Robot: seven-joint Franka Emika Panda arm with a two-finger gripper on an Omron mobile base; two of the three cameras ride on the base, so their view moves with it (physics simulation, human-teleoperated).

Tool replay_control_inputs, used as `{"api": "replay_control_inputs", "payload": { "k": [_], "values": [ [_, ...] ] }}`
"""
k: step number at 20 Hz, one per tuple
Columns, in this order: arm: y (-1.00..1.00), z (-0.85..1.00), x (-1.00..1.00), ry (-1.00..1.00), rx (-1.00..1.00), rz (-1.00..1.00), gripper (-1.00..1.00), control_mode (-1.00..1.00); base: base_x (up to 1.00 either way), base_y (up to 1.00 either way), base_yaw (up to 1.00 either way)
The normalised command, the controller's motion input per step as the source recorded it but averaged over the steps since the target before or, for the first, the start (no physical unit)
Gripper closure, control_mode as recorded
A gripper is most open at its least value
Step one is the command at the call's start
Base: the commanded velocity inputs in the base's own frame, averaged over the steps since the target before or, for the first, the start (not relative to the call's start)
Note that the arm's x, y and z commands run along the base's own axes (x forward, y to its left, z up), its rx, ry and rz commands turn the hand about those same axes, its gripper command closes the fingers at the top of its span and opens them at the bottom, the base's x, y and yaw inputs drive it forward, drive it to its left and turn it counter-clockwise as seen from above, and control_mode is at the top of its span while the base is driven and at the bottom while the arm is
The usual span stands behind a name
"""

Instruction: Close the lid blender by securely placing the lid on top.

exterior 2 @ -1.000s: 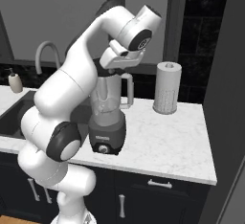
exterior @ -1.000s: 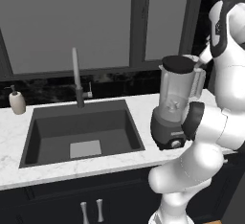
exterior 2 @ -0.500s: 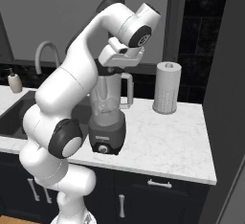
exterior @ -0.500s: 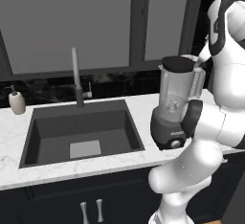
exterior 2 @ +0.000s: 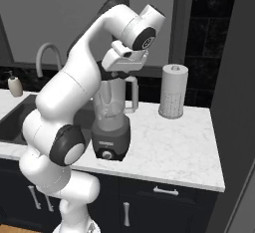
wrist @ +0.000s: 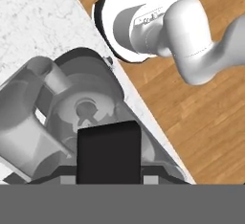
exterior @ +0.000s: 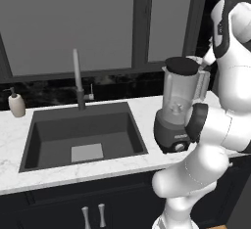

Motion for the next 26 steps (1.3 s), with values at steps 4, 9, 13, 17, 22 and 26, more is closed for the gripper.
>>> {"api": "replay_control_inputs", "payload": {
  "k": [4, 9, 13, 17, 22, 26],
  "values": [
    [0.15, -0.03, 0.28, -0.03, -0.07, 0.07, 1.00, -1.00, 0.00, 0.00, 0.00],
    [0.02, 0.00, 0.38, 0.03, -0.02, 0.05, 1.00, -1.00, 0.00, 0.00, 0.00],
    [0.00, 0.00, 0.50, 0.04, -0.01, 0.00, 1.00, -1.00, 0.00, 0.00, 0.00],
    [0.00, 0.00, 0.45, 0.03, 0.00, 0.00, 1.00, -1.00, 0.00, 0.00, 0.00],
    [0.03, -0.05, 0.00, 0.00, 0.00, 0.00, 1.00, -1.00, 0.00, 0.00, 0.00],
    [0.04, 0.00, 0.00, 0.01, 0.01, 0.00, 1.00, -1.00, 0.00, 0.00, 0.00]
  ]
}}
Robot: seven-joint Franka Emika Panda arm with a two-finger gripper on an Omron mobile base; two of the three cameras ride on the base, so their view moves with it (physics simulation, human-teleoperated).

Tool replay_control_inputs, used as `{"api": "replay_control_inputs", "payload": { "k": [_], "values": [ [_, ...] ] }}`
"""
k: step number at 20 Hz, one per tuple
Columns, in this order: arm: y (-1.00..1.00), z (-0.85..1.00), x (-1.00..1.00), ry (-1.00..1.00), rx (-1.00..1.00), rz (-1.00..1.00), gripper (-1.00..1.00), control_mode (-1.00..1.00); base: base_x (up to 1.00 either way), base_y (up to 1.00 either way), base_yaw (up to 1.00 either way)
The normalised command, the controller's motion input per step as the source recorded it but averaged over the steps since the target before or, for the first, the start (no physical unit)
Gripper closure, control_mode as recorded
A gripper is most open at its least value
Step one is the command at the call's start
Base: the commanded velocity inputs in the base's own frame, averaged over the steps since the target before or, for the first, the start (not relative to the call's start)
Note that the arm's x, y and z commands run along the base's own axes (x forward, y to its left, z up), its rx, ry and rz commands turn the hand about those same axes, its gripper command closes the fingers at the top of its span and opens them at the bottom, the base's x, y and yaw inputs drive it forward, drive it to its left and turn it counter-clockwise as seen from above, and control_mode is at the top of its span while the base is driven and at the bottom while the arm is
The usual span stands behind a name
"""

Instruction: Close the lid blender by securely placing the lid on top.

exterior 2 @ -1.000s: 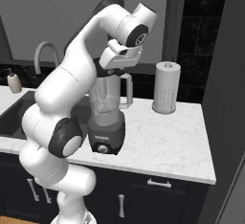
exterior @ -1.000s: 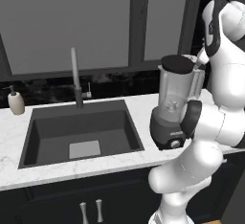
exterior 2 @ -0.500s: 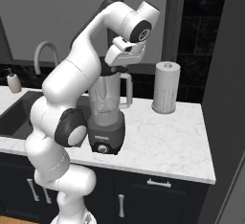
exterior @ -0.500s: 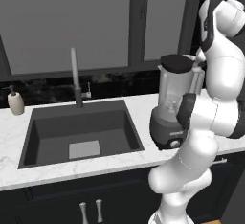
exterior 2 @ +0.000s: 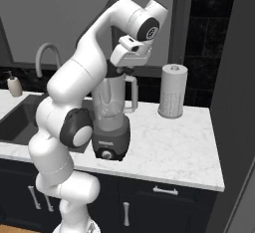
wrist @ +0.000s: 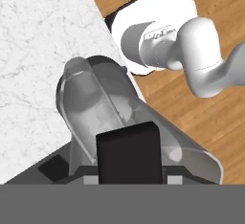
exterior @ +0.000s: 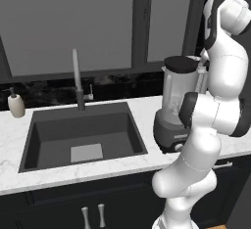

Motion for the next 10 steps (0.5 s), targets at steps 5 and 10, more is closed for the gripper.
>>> {"api": "replay_control_inputs", "payload": {
  "k": [5, 10],
  "values": [
    [0.00, 0.00, 0.00, 0.00, 0.00, 0.00, 1.00, -1.00, 0.00, 0.00, 0.00],
    [0.00, 0.00, 0.00, 0.00, 0.00, 0.00, 1.00, -1.00, 0.00, 0.00, 0.00]
  ]
}}
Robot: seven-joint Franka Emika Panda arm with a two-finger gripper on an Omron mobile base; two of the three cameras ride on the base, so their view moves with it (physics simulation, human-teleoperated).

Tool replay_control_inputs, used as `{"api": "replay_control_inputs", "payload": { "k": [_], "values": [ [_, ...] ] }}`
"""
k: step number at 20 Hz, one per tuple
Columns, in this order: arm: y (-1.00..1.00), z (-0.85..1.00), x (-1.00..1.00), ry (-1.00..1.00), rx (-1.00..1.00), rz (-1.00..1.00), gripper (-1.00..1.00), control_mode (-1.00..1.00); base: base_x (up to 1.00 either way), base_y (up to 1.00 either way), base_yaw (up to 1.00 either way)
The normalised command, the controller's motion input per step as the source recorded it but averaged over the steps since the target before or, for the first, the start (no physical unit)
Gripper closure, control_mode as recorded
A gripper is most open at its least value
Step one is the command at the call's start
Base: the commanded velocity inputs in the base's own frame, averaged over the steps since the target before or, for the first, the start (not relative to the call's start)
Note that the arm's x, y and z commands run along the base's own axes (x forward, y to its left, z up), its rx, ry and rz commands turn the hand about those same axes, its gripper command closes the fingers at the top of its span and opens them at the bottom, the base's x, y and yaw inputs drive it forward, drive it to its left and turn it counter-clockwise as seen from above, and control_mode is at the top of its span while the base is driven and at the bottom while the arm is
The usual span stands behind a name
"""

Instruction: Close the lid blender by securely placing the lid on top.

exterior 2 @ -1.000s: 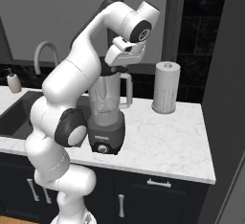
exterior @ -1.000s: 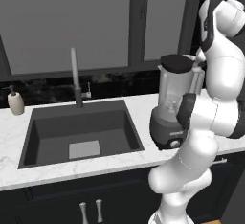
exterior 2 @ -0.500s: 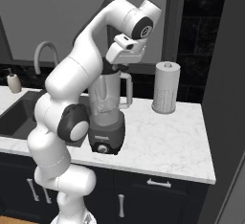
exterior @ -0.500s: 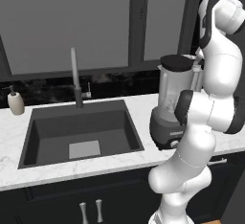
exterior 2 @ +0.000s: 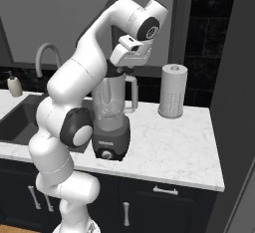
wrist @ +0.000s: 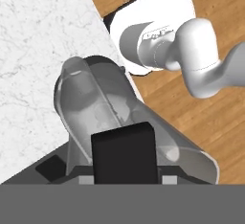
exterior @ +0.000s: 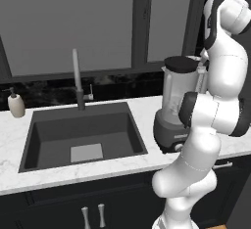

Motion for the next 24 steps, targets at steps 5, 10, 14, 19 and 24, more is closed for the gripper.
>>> {"api": "replay_control_inputs", "payload": {
  "k": [5, 10, 14, 19, 24],
  "values": [
    [0.00, 0.00, 0.00, 0.00, 0.00, 0.00, 1.00, -1.00, 0.00, 0.00, 0.00],
    [0.00, 0.00, 0.00, 0.00, 0.00, 0.00, 1.00, -1.00, 0.00, 0.00, 0.00],
    [0.02, 0.00, -0.13, -0.03, 0.00, 0.07, 1.00, -1.00, 0.00, 0.00, 0.00],
    [0.03, 0.00, -0.32, -0.08, -0.01, 0.12, 1.00, -1.00, 0.00, 0.00, 0.00],
    [0.18, 0.00, -0.17, -0.02, -0.05, 0.10, 1.00, -1.00, 0.00, 0.00, 0.00]
  ]
}}
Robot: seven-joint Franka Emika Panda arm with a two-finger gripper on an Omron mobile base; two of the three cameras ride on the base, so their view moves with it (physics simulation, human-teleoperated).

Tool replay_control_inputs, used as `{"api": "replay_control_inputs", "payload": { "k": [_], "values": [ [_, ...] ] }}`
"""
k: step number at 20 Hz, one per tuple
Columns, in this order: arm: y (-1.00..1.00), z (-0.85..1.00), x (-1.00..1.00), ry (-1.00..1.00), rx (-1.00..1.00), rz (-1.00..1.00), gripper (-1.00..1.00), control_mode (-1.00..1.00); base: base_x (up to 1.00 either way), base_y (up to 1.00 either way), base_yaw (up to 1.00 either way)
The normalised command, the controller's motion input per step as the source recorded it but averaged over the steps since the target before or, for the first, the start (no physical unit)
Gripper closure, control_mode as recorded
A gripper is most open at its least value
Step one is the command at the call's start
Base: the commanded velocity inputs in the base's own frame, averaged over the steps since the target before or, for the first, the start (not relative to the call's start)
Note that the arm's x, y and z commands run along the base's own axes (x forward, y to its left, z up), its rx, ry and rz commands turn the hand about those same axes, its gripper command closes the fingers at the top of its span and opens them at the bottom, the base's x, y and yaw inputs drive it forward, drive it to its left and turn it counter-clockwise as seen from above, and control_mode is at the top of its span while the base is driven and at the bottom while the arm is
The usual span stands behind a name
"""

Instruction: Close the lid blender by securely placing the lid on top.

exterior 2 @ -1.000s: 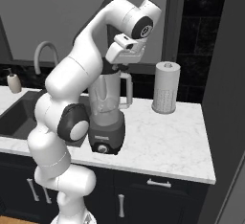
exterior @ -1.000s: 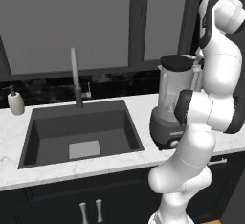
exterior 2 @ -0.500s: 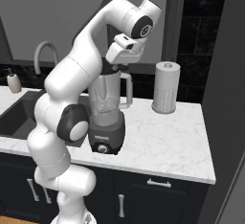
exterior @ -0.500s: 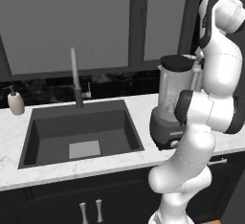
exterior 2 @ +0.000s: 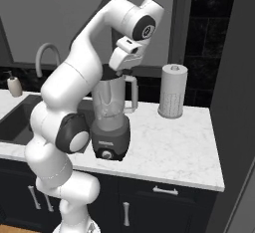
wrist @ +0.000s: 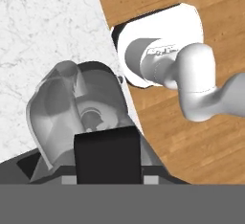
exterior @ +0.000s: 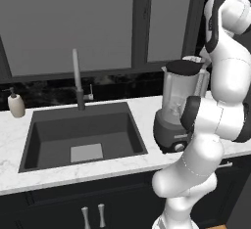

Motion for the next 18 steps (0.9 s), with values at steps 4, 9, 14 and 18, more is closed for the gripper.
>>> {"api": "replay_control_inputs", "payload": {
  "k": [4, 9, 14, 18],
  "values": [
    [0.24, 0.00, 0.00, 0.00, 0.00, 0.00, 1.00, -1.00, 0.00, 0.00, 0.00],
    [0.20, -0.02, -0.01, 0.00, 0.07, 0.00, 1.00, -1.00, 0.00, 0.00, 0.00],
    [0.15, -0.09, -0.01, 0.00, 0.07, 0.00, 1.00, -1.00, 0.00, 0.00, 0.00],
    [0.13, -0.18, 0.00, 0.00, 0.01, 0.00, 1.00, -1.00, 0.00, 0.00, 0.00]
  ]
}}
